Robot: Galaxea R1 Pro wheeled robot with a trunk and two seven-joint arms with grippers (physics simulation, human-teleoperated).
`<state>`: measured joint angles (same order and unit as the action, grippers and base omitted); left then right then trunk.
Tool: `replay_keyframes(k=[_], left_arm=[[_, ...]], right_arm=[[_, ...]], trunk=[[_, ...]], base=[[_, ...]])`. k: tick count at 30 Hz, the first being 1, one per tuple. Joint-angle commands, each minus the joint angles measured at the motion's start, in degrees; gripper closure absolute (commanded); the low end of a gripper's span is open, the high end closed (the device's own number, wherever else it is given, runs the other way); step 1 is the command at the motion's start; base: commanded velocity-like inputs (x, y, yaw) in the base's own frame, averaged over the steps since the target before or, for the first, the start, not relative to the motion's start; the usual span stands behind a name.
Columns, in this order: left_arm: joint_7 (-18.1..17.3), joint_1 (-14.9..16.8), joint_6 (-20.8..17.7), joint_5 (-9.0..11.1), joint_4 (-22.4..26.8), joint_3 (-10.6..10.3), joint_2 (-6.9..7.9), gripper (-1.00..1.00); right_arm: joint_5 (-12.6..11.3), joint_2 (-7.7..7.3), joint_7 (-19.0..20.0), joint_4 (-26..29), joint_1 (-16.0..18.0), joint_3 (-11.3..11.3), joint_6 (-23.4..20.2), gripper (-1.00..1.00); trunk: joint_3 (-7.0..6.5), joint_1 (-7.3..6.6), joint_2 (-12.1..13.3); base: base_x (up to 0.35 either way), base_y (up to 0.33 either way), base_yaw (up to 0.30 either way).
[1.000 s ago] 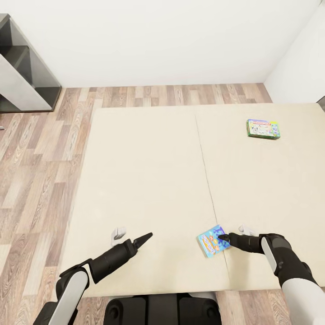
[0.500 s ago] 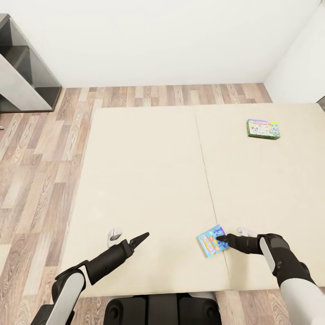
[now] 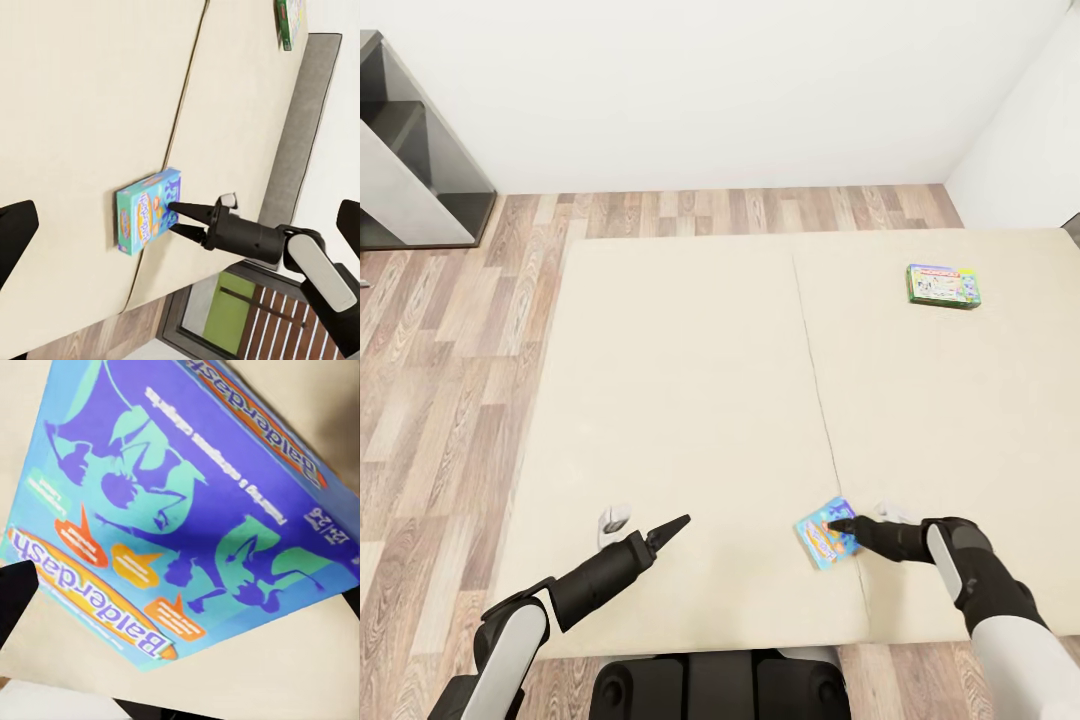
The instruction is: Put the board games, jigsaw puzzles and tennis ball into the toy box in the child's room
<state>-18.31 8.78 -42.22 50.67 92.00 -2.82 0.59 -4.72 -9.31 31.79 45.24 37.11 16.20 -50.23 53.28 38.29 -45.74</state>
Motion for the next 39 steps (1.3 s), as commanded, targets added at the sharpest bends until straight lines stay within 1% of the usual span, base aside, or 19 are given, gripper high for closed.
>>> replay_keyframes(k=[1, 5, 6, 9, 13, 19, 28, 35, 39], left_arm=[[0.0, 0.0, -0.2, 0.1, 0.0, 0.0, 0.02, -1.0], [0.0, 0.0, -0.2, 0.2, 0.0, 0.0, 0.02, -1.0], [0.0, 0.0, -0.2, 0.2, 0.0, 0.0, 0.02, -1.0], [-0.1, 0.0, -0.2, 0.1, 0.0, 0.0, 0.02, -1.0], [-0.1, 0.0, -0.2, 0.1, 0.0, 0.0, -0.01, -1.0], [-0.1, 0.0, -0.2, 0.1, 0.0, -0.1, 0.01, -1.0], [-0.1, 0.0, -0.2, 0.1, 0.0, -0.1, 0.02, -1.0], [0.0, 0.0, -0.2, 0.1, 0.0, -0.1, 0.02, -1.0], [0.0, 0.0, -0.1, 0.1, 0.0, -0.1, 0.02, -1.0]], right_arm=[[-0.7, 0.34, -0.2, 0.0, 0.0, 0.1, -0.5, -1.0], [-1.3, 1.26, -0.2, 0.0, 0.4, 0.0, -0.6, -1.0], [-1.3, 1.26, -0.2, 0.0, 0.4, 0.0, -0.6, -1.0], [-1.6, 1.97, -0.2, 0.0, 1.2, -0.1, -0.6, -1.0], [-1.7, 2.34, -0.1, 0.0, 1.6, -0.1, -0.7, -1.0], [-1.8, 3.35, 0.8, 0.0, 2.0, -0.2, -0.7, -1.0], [-1.9, 4.17, 3.1, 0.0, 2.2, -0.2, -0.6, -1.0], [-1.9, 4.79, 3.7, 0.0, 2.3, -0.3, -0.5, -1.0], [-1.9, 5.11, 3.9, 0.0, 3.0, -0.3, -0.5, -1.0]], trunk=[[0.03, 0.01, 0.0], [0.03, 0.01, 0.0], [0.03, 0.01, 0.0], [0.03, 0.01, 0.0], [0.03, 0.01, 0.0], [0.03, 0.01, 0.0], [0.03, 0.01, 0.0], [0.03, 0.01, 0.0], [0.03, 0.01, 0.0]], base=[[0.0, 0.0, 0.0], [0.0, 0.0, 0.0], [0.0, 0.0, 0.0], [0.0, 0.0, 0.0], [0.0, 0.0, 0.0], [0.0, 0.0, 0.0], [0.0, 0.0, 0.0], [0.0, 0.0, 0.0], [0.0, 0.0, 0.0]])
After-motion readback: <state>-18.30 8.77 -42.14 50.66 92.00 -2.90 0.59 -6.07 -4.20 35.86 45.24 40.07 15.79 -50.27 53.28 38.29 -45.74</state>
